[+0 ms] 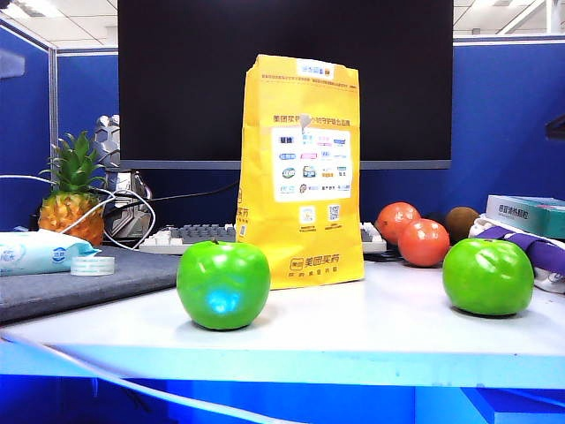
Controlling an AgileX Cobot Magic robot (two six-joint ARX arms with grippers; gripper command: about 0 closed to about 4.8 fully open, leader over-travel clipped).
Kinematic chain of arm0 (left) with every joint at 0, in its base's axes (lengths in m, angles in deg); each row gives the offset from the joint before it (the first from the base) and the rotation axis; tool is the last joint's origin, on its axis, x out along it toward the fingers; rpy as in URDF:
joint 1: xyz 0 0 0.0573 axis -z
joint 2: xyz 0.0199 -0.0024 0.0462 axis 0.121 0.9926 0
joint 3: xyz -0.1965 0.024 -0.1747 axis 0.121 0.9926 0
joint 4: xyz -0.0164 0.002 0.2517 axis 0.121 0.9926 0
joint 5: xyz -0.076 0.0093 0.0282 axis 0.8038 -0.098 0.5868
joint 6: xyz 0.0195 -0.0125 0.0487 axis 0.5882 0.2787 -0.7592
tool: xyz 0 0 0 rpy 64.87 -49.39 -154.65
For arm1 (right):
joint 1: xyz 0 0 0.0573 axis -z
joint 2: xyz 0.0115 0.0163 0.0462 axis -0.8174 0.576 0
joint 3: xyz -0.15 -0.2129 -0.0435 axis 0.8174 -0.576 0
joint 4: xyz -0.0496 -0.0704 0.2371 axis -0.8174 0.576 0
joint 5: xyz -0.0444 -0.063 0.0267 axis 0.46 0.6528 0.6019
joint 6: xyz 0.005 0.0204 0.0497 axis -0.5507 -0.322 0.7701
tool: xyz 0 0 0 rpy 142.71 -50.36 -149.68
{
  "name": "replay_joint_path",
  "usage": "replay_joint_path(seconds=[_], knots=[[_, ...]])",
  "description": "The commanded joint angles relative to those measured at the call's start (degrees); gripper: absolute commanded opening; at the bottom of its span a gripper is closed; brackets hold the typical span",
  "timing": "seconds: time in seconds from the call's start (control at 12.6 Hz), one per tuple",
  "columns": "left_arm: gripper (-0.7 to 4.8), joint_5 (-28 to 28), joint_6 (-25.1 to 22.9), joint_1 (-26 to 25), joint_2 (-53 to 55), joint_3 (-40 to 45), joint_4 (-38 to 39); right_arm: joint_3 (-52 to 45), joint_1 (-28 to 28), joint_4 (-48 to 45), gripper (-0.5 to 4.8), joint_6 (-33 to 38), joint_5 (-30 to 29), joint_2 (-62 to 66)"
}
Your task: Pick up the green apple and throw it into the yellow paper bag.
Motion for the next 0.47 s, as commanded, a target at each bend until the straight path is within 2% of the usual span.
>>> replay_joint_path(seconds=[0.08,0.16,0.24,0.32,0.47], knots=[[4.30,-23.1,2.9,0.0,-0.1,-0.2,-2.2,-0.5,0.0,-0.9,4.79,1.6,7.6,0.0],[4.30,-28.7,4.9,0.0,-0.1,-0.2,-2.3,-0.5,0.0,-0.9,4.79,1.7,8.1,0.0],[4.31,-28.6,8.2,0.0,-0.1,-0.3,-3.8,-0.5,0.0,-1.4,4.79,6.9,8.1,0.0],[4.36,-28.6,8.8,0.0,-0.1,-0.5,-4.0,-0.5,0.0,-1.5,4.79,7.8,8.5,0.0],[4.36,-29.3,9.6,0.0,2.9,-5.1,-4.0,-0.5,0.0,-10.8,4.79,13.9,9.4,0.0]])
